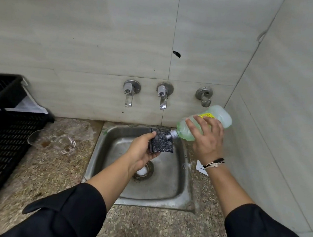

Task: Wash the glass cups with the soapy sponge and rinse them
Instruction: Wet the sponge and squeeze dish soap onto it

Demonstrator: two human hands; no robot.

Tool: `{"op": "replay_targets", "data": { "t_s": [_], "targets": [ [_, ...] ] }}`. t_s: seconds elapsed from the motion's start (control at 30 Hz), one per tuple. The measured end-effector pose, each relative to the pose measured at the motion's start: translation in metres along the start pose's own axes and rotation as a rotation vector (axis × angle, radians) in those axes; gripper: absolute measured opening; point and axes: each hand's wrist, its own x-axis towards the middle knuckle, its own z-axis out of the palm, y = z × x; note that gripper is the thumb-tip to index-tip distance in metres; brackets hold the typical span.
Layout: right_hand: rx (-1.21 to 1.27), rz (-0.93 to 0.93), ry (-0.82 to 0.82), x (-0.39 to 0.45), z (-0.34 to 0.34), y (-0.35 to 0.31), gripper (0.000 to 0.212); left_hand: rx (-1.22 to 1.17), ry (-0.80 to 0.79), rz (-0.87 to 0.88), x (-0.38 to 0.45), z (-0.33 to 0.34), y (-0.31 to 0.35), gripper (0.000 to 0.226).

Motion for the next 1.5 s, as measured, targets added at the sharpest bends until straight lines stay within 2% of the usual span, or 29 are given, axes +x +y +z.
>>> {"op": "replay_targets", "data": {
  "t_s": [0.4,0.5,0.57,0.67,0.77,0.87,0.93,1.1,1.23,1.37,1.43,1.5],
  "targets": [
    [-0.089,-0.069,0.095,0.014,-0.017,-0.006,0.058,-0.018,0.008,0.029,-0.026,0.001,0.002,0.009],
    [-0.082,-0.036,0.068,0.014,-0.024,-0.005,0.056,-0.031,0.009,0.020,-0.030,0.004,0.000,0.008],
    [-0.037,0.065,-0.033,0.012,-0.027,-0.005,0.064,-0.049,0.008,0.014,-0.033,0.006,-0.001,0.008],
    [0.126,0.371,-0.235,0.002,-0.015,0.003,0.076,-0.085,0.007,0.005,-0.036,0.006,-0.001,0.009],
    [0.304,0.659,-0.359,-0.007,0.011,0.018,0.062,-0.109,0.017,0.011,-0.037,0.003,-0.002,0.010],
    [0.502,0.995,-0.343,-0.003,0.033,0.034,0.030,-0.129,0.029,0.019,-0.038,-0.002,-0.005,0.009],
    [0.513,1.133,-0.352,0.004,0.047,0.044,0.029,-0.133,0.037,0.024,-0.038,-0.007,-0.007,0.011],
    [0.475,1.210,-0.297,0.019,0.070,0.058,0.040,-0.148,0.074,0.040,-0.038,-0.023,-0.015,0.013],
    [0.443,1.211,-0.363,0.014,0.090,0.061,0.051,-0.177,0.114,0.036,-0.041,-0.035,-0.023,0.018],
    [0.484,1.308,-0.415,-0.001,0.089,0.055,0.059,-0.206,0.148,0.009,-0.042,-0.046,-0.027,0.019],
    [0.513,1.339,-0.461,-0.012,0.077,0.039,0.056,-0.202,0.157,-0.001,-0.042,-0.049,-0.027,0.019],
    [0.662,1.318,-0.569,-0.024,0.053,0.007,0.043,-0.195,0.158,0.000,-0.041,-0.053,-0.026,0.019]
  ]
}}
